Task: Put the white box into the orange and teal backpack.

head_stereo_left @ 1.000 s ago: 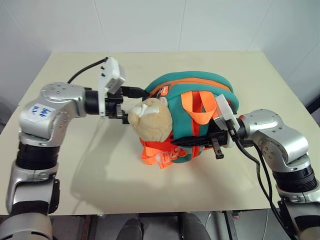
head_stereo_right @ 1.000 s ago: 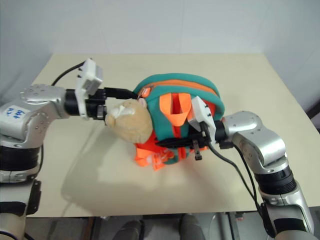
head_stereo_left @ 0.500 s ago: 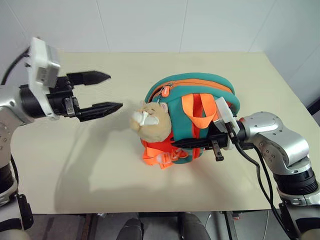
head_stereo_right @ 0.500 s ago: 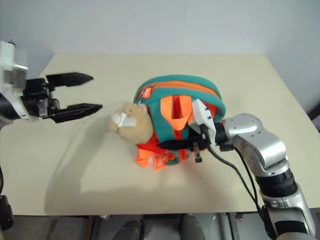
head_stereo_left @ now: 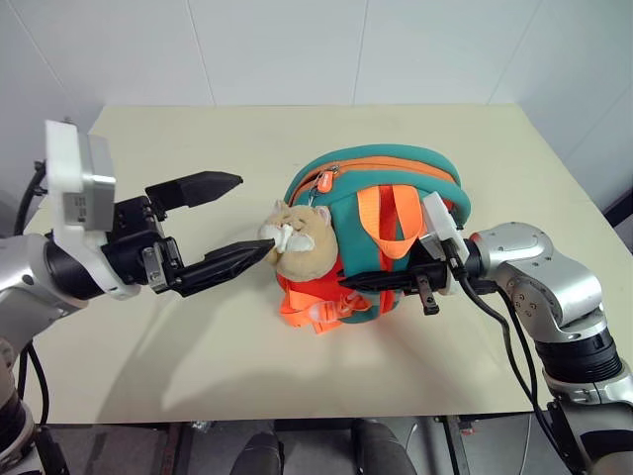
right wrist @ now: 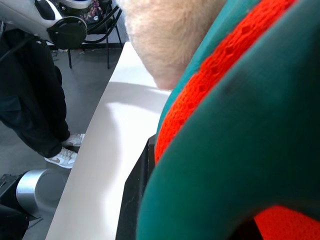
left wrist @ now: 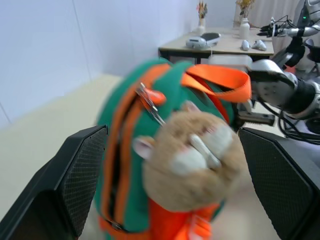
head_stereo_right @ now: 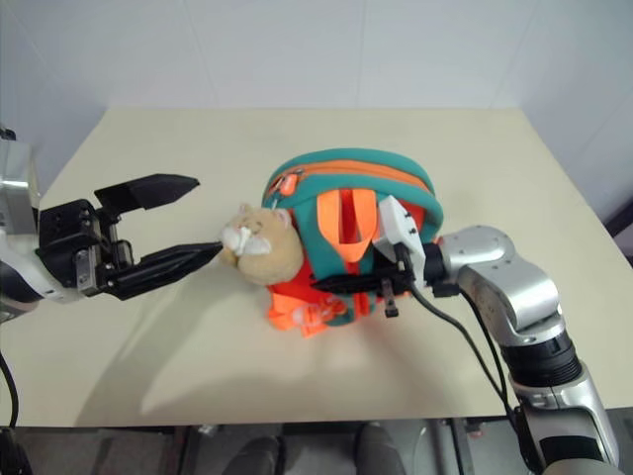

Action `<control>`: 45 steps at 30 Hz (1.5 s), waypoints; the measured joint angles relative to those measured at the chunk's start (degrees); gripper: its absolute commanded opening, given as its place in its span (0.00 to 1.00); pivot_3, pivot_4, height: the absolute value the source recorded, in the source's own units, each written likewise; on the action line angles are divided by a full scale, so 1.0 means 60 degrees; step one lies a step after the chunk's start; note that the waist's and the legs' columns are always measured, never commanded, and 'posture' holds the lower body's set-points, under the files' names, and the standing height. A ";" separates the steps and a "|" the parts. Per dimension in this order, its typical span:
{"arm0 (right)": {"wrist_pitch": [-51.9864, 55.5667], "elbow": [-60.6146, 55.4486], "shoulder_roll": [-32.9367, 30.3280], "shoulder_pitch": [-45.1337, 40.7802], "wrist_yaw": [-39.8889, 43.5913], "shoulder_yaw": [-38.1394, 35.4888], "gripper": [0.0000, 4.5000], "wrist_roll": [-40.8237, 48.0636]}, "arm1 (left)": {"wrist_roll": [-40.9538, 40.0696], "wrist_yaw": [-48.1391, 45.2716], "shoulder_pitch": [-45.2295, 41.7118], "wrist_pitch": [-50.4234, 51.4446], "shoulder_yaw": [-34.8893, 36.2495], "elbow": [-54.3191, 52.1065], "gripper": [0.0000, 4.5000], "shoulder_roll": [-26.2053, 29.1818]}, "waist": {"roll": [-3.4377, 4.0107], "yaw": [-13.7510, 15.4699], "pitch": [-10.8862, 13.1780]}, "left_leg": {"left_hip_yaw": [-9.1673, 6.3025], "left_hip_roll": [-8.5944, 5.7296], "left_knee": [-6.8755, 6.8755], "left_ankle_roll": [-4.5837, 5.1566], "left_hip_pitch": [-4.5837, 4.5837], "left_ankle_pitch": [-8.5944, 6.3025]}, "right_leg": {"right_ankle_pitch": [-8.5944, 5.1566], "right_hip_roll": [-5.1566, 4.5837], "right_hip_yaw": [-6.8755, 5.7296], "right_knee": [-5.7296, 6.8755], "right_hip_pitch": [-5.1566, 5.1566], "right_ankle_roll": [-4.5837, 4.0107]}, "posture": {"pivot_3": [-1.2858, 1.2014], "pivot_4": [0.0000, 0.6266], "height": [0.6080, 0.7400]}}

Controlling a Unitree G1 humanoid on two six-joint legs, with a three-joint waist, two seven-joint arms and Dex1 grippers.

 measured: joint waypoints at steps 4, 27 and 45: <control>-0.0052 0.0129 0.0027 -0.0043 0.0039 0.0023 0.12 -0.0075 | -0.0122 0.0561 0.0071 -0.0192 -0.0563 -0.0204 0.99 0.0000 | 0.0000 0.0004 0.0000 | 0.0000 0.0000 0.0001 -0.0001 0.0005 0.0001 | 0.0004 0.0003 -0.0001 -0.0001 0.0008 -0.0006 | 0.52 0.24 1.00; -0.0081 0.0249 0.0321 -0.0135 -0.0003 0.0089 0.12 -0.0327 | 0.2137 0.1196 -0.1628 -0.0462 -0.4271 0.0141 0.68 0.0098 | -0.0001 0.0011 -0.0001 | 0.0003 0.0000 -0.0008 -0.0011 0.0000 0.0006 | 0.0004 0.0007 0.0001 -0.0027 0.0010 -0.0006 | 0.52 0.24 1.00; -0.0098 0.0183 0.0270 0.0092 -0.0016 0.0068 0.12 -0.0326 | 0.1778 0.0382 -0.2055 -0.0294 -0.3507 0.0704 0.21 0.0533 | -0.0001 0.0001 -0.0001 | 0.0002 0.0000 -0.0009 -0.0007 0.0000 0.0004 | 0.0004 0.0008 -0.0001 -0.0025 0.0009 -0.0006 | 0.52 0.24 1.00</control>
